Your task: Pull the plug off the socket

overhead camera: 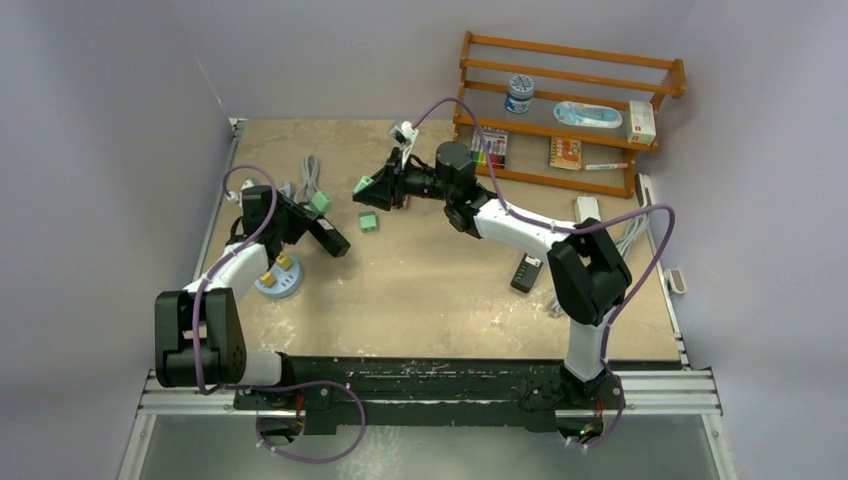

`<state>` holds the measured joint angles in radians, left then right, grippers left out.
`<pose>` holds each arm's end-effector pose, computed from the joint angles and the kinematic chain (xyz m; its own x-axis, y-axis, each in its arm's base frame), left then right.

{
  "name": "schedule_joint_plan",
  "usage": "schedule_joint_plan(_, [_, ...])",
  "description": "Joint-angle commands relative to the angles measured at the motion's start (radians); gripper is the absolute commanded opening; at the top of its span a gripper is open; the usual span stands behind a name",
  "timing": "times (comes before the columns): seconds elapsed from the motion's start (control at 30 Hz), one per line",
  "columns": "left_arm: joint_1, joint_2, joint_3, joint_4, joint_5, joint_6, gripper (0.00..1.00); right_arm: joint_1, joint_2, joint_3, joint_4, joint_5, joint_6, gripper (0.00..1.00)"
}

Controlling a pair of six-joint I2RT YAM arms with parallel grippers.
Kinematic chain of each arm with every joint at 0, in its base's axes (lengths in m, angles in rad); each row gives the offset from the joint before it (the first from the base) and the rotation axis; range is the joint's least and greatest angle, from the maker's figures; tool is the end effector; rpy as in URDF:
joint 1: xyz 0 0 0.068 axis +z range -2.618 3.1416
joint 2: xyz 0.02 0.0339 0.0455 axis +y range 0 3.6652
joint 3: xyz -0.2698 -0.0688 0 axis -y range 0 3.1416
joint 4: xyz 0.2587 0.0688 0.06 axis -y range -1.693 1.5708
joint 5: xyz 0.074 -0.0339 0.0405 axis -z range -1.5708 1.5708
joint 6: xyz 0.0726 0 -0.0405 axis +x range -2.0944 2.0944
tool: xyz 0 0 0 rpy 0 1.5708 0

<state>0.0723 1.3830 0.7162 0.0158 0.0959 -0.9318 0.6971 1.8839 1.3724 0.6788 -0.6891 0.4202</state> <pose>0.3260 0.0166 0.1771 -0.3637 -0.8274 -0.4278 -0.4827 0.5602 -0.6731 0.3432 0.3476 0.3175 -0.2817 0.1748 -0.9435 -0.9434 0.1292 0.3056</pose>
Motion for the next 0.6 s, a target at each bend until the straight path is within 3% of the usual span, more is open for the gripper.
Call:
schedule_joint_plan(0.0, [0.014,-0.062,0.051,0.054,-0.007,0.038,0.00,-0.010,-0.023,0.017,-0.016,0.059,0.020,0.00])
schedule_joint_plan(0.57, [0.025,-0.085,0.046,0.112,0.044,0.056,0.00,-0.028,0.039,0.028,-0.181,0.159,0.005,0.00])
